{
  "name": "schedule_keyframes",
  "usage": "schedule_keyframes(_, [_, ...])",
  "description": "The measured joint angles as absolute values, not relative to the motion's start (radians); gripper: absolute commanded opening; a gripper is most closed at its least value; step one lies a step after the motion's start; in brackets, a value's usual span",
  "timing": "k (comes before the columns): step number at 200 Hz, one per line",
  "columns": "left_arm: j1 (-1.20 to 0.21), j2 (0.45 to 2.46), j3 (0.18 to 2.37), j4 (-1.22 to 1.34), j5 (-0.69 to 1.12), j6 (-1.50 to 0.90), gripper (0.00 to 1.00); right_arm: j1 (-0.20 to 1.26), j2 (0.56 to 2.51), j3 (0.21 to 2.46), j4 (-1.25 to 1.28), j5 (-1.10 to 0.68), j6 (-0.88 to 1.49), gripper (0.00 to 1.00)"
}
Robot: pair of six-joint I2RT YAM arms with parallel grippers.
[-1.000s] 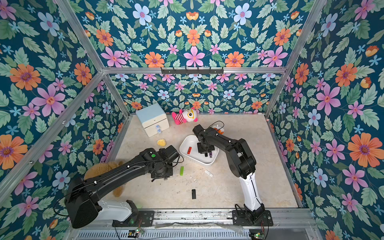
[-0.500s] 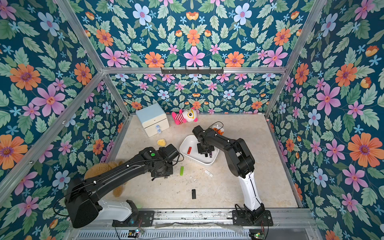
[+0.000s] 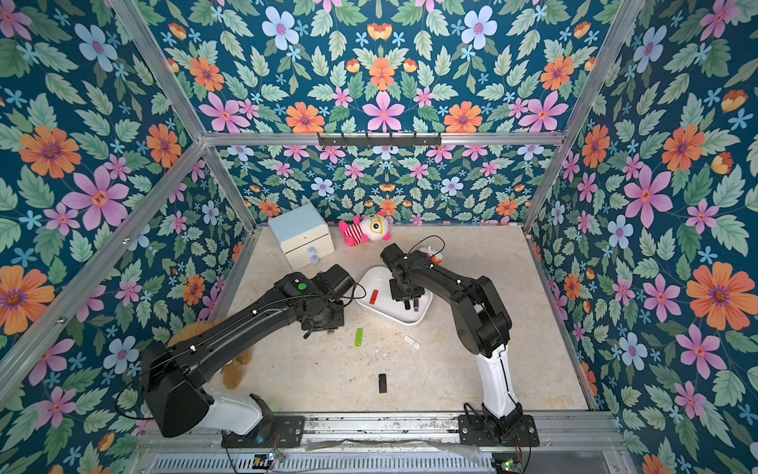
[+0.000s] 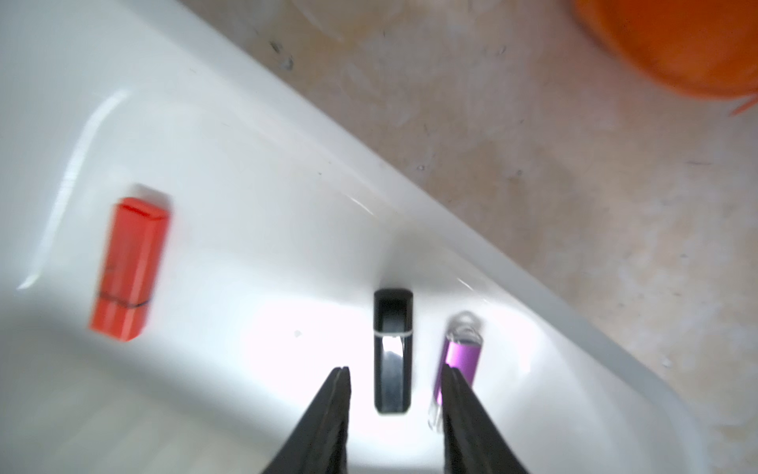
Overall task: Put the usb flash drive into the storage box
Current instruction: Place the USB flash in the storage box.
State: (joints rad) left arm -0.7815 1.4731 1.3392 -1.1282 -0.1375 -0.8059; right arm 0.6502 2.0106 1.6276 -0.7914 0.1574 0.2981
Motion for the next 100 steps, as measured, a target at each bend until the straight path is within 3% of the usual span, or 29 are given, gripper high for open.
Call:
schedule_keyframes(46, [-0.727, 1.604, 1.5, -1.133, -0.137, -0.683, 0.0, 0.65, 1.808, 1.594, -0.838, 0.21, 0.345, 0.45])
schedule_keyframes(100, [-0.707, 1.848, 1.736, -1.092, -0.103, -0.548, 0.0, 0.65, 1.544, 1.345, -0.896, 0.246, 0.446, 0.48])
